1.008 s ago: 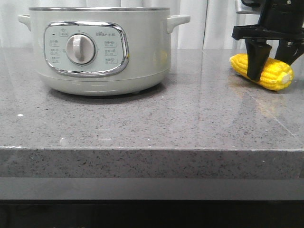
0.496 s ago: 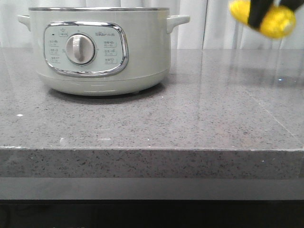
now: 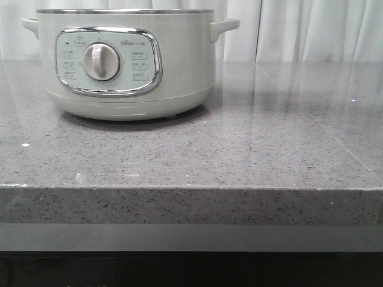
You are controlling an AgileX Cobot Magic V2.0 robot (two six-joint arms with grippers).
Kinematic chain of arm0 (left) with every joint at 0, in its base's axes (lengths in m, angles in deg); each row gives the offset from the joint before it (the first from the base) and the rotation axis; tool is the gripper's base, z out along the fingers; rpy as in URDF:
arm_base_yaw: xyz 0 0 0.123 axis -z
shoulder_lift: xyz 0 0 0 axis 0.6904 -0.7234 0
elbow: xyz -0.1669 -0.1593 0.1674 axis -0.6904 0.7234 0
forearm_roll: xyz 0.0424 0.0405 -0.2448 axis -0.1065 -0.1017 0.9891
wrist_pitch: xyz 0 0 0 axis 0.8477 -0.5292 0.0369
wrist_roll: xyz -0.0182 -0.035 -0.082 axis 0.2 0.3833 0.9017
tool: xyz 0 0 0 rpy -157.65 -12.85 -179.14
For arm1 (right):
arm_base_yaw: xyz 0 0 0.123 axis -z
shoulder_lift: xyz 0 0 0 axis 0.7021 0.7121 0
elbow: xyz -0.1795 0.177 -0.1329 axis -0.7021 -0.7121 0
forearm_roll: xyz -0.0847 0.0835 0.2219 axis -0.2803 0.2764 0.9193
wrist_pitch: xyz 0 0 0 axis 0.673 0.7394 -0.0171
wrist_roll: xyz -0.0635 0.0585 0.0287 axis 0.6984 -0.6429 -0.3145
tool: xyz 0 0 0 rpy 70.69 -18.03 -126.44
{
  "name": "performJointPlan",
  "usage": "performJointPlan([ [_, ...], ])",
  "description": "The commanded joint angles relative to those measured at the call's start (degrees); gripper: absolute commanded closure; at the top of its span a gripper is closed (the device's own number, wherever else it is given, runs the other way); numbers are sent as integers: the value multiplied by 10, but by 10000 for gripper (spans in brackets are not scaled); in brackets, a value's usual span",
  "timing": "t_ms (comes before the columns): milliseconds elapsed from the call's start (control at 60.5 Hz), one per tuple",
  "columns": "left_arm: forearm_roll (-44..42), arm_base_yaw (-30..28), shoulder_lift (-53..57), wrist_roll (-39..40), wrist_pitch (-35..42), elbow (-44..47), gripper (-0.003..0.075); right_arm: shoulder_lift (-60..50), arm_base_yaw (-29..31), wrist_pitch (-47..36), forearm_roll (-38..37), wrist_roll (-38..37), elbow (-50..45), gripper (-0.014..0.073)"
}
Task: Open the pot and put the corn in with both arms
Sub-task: 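Carry the corn with the right gripper over the open pot, then lower the corn into the pot, open the right gripper, withdraw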
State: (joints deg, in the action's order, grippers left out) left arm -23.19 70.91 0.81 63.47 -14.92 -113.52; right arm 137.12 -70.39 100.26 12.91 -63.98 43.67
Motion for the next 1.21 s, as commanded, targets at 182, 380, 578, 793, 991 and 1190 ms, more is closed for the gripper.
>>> performJointPlan([
  [182,-7,0,-2,6,88,-19,570,23,-76,-115,9,31,18,335],
  [380,-7,0,-2,6,88,-19,570,68,-91,-102,7,62,18,335],
  [578,-7,0,-2,6,88,-19,570,103,-91,-65,-56,64,18,335],
  [793,-7,0,-2,6,88,-19,570,118,-91,-38,-78,58,18,219],
  [991,-7,0,-2,6,88,-19,570,114,-90,-41,-78,50,26,-19],
  [1190,-7,0,-2,6,88,-19,573,83,-90,-15,-75,23,38,-22],
])
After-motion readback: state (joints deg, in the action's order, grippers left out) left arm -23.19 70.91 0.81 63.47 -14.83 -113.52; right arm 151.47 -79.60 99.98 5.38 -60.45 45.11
